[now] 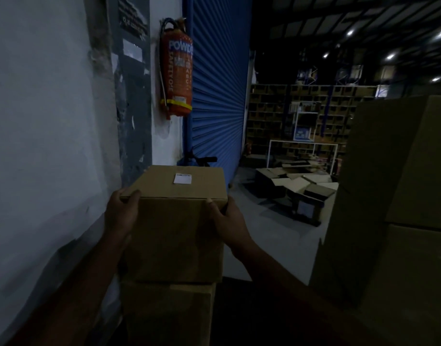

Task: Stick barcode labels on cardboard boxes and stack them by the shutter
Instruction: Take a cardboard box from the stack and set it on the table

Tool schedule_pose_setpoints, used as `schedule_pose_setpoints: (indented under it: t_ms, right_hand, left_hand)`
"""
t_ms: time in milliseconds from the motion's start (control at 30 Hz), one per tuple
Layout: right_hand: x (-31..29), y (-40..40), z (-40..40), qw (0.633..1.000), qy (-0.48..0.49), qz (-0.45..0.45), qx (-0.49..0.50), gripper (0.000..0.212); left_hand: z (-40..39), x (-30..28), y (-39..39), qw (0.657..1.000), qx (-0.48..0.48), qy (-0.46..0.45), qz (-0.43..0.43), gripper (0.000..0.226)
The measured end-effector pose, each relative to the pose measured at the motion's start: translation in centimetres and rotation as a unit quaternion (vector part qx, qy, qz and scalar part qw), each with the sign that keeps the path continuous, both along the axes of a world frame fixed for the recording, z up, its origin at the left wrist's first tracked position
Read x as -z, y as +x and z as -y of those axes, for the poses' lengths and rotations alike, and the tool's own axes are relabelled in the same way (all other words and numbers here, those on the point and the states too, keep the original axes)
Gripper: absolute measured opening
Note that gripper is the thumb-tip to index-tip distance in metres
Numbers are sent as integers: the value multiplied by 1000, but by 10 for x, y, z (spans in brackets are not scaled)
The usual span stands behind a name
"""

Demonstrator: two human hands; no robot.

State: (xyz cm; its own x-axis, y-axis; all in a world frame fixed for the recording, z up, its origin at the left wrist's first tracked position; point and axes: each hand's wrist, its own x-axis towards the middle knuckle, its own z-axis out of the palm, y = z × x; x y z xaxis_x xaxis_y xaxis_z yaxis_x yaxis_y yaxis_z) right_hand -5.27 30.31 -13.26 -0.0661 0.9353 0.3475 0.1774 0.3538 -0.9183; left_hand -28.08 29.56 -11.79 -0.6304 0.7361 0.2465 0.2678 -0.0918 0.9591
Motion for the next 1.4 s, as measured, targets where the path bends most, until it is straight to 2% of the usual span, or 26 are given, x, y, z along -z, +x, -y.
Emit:
schedule_pose_setpoints:
  t_ms: [133,300,500,633,767,900,1033,1233,1400]
  right_hand:
    - [-12,24,36,998,47,-33,10,41]
    - [-21,69,99,994,34,-98,43,35]
    - [0,134,178,990,1,-125,72,43]
    - [27,177,229,987,-11,-124,102,40]
    - [56,236,278,980,-49,-140,136,33]
    - [83,299,323,967,-77,-154,187,40]
    - [116,361,368,952,-92,-149,250,56]
    - [154,448,424,927,-106,-102,345,52]
    - [179,501,452,899,-123,-81,413,55]
  left_hand:
    - [37,-9,26,998,-35,60,-1,46]
    - [98,-12,78,989,-28,142,12,37]
    - [171,11,138,990,-10,139,9,38]
    - [217,38,180,989,21,143,16,37]
    - [257,70,238,993,51,108,19,40]
    - [291,102,303,993,97,68,28,35]
    - [320,132,367,986,161,32,23,35]
    - [344,167,449,956,285,-53,35,46]
    - [348,186,508,920,383,-76,33,53]
